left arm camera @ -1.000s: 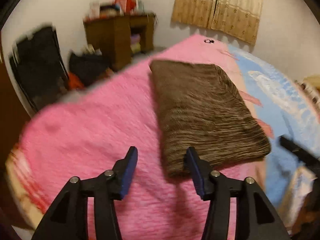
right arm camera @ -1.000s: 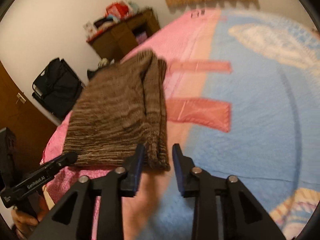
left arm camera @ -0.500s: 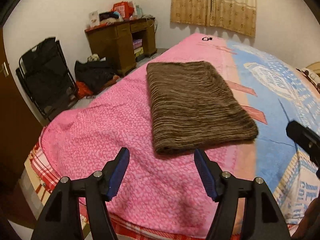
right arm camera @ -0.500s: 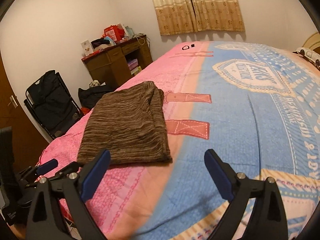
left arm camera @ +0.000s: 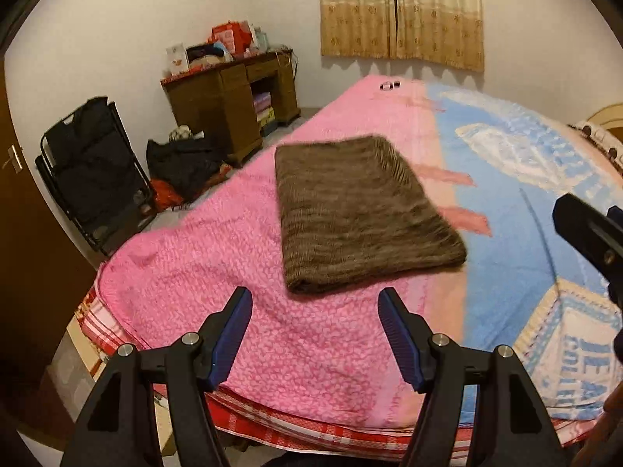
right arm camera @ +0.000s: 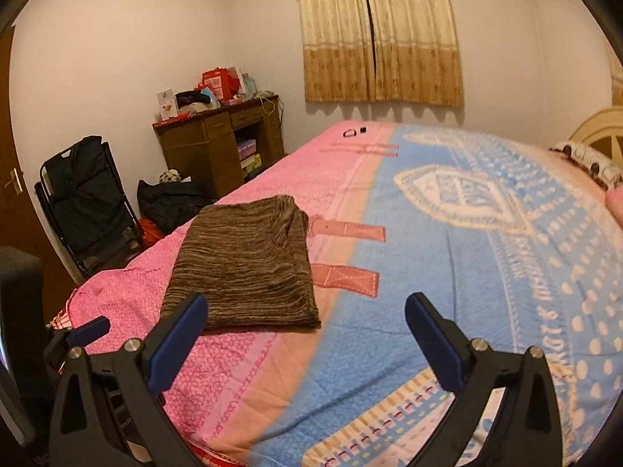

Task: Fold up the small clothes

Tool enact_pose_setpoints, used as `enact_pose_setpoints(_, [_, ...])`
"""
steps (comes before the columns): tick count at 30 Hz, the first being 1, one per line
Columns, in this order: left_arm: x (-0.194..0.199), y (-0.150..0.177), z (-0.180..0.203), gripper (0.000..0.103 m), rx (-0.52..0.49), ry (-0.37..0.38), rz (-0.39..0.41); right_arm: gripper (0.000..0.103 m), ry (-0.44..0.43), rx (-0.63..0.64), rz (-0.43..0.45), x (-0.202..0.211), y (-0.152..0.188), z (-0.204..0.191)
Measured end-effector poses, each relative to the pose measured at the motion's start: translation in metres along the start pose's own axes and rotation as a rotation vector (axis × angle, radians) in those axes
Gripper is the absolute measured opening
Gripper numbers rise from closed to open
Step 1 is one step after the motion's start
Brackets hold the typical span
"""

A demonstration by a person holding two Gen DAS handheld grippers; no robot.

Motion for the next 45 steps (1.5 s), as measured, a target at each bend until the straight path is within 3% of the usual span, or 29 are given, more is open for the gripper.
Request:
enact_pose_setpoints(9, [0.063, -0.034, -0.011, 0.068, -0.013, -0.105, 0.211, 0.103, -0.029, 0.013, 0.200, 0.048, -0.029, -0.005])
enact_pose_setpoints(14, [0.068, -0.039, -0.016, 0.068, -0.004, -0.103, 0.225, 0.103, -0.051, -0.005, 0.271, 0.063, -0.040, -0.003])
enact_pose_setpoints(23, [0.076, -0.047, -0.034, 0.068, 0.020, -0.157, 0.261, 0.103, -0.134, -0.015, 0.280, 0.064, -0.065, -0.022])
enact_pose_setpoints(37, [0.080, -0.050, -0.040, 0.068, 0.038, -0.172, 0.288, 0.103, -0.107, -0.018, 0.383, 0.085, -0.057, -0.018])
enact_pose_setpoints(45, [0.073, -0.048, -0.040, 0.068, 0.043, -0.159, 0.271, 0.103, -0.103, -0.019, 0.334, 0.073, -0.049, -0.017])
Point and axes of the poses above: each gripper's, at about its wrist camera, not at the fingertips, and x roughly against the way its jaws point, z to its right, y to its underside, the point moved 9 cm from there along -x, roughly the way its jaws point, and after that the axes turned 7 degrees about -x, right-handed, at the moved point
